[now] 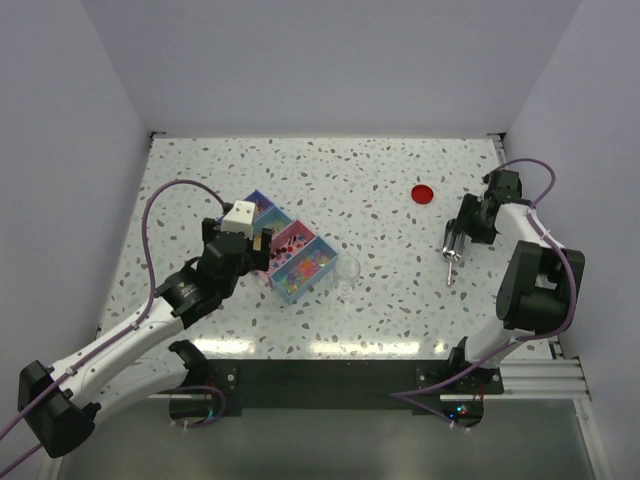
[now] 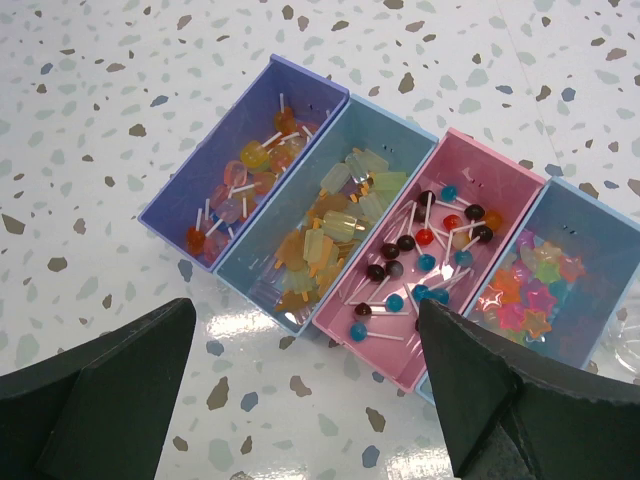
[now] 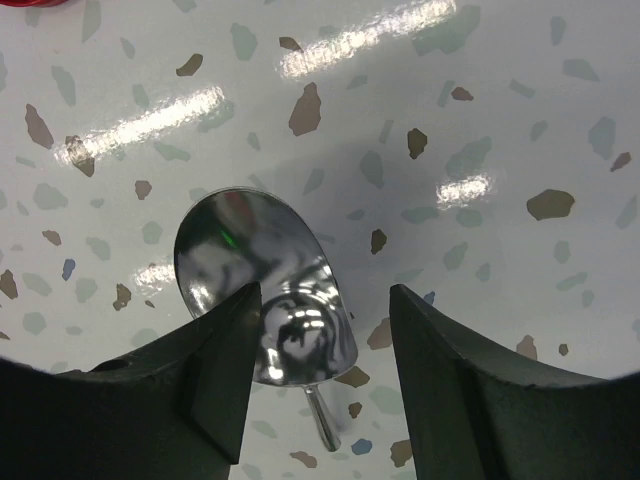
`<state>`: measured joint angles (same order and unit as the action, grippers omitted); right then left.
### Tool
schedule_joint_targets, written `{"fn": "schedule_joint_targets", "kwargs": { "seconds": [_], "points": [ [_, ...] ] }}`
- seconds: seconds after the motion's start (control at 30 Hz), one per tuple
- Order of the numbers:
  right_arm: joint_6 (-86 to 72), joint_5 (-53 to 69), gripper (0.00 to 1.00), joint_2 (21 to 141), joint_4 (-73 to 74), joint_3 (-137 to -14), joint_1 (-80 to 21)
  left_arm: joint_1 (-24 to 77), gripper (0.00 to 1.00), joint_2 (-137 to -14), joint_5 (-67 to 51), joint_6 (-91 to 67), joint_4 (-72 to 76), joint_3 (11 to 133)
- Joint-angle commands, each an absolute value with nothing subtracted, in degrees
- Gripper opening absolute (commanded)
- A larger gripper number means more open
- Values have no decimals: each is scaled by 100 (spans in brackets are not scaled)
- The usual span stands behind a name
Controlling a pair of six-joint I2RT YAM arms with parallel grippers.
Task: Pack the candies
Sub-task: Pick up the spatula from the center of the board.
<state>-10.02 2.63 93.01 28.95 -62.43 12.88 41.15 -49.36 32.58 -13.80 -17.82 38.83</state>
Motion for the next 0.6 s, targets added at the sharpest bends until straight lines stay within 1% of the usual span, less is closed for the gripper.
{"fn": "schedule_joint_targets", "kwargs": {
  "seconds": [0.0,0.03,0.23,0.33,0.37,0.47,0.5,0.57],
  "points": [
    [-897,659,57,9474,2496,-6390,1318,4087,98,-4860,3551,-1222,-1371,3867],
    [-879,685,53,9562,2496,-6407,1318,4078,98,-4860,3551,-1213,-1362,3867],
    [-809,650,41,9615,2470,-6407,1327,4069,98,-4922,3568,-1160,-1345,3858],
    [-774,642,30,9615,2496,-6398,1327,4069,98,-4931,3560,-1169,-1345,3858],
    [-756,650,24,9607,2540,-6407,1327,4069,98,-4939,3551,-1160,-1336,3867],
    [-817,607,16,9449,2488,-6329,1327,4069,98,-5009,3454,-1151,-1318,3885],
    [-835,598,11,9387,2453,-6293,1318,4069,97,-5018,3437,-1151,-1310,3885],
    [-913,563,4,9334,2426,-6223,1327,4078,98,-5080,3349,-1151,-1318,3902]
  ]
}}
